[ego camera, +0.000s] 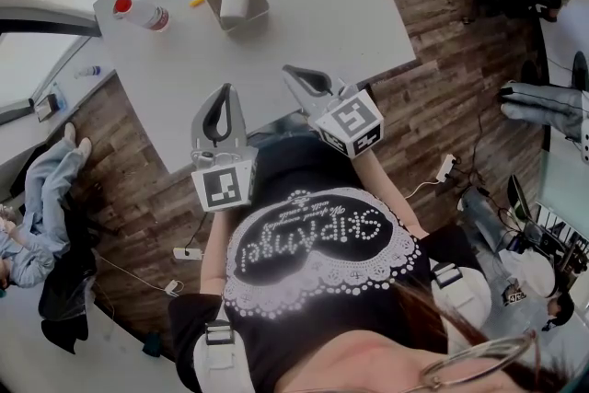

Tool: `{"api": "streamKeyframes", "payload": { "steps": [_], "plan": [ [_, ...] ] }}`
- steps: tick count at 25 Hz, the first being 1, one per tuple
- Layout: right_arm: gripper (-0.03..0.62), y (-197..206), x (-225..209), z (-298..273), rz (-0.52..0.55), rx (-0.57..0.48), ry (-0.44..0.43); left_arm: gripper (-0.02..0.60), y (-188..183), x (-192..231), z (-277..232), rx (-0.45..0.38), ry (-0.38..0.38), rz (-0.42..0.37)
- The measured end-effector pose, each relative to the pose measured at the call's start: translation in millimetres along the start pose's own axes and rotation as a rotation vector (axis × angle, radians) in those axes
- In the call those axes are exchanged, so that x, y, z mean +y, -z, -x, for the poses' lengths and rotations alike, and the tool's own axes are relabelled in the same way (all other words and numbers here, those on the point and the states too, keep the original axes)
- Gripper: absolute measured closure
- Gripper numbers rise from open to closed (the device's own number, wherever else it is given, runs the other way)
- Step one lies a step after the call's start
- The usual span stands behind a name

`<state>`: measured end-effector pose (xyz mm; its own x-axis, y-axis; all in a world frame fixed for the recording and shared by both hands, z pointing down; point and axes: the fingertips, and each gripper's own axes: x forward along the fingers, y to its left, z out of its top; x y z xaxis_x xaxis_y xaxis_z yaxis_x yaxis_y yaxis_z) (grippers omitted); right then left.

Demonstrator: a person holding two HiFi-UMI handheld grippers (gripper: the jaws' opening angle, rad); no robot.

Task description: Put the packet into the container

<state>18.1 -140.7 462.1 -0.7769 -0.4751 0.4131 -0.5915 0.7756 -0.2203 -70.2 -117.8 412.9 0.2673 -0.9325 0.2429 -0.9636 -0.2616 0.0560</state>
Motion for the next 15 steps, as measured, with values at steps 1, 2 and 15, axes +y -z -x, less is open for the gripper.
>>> {"api": "streamKeyframes", "payload": {
  "steps": [1, 2, 15],
  "plan": [
    [0.592, 3, 2, -3, -0.007, 0.010, -0.012, 0.584, 2, -1, -2, 0.006, 0.006, 0.007],
    [0.592, 5, 5, -5, -0.017, 0.016, -0.026, 0.584, 4, -3, -3, 0.010, 0.010, 0.015],
    [0.592, 3, 11, -14, 0.003, 0.040, -0.066, 0.584, 4, 1, -9, 0.029, -0.013, 0.051]
  ]
}}
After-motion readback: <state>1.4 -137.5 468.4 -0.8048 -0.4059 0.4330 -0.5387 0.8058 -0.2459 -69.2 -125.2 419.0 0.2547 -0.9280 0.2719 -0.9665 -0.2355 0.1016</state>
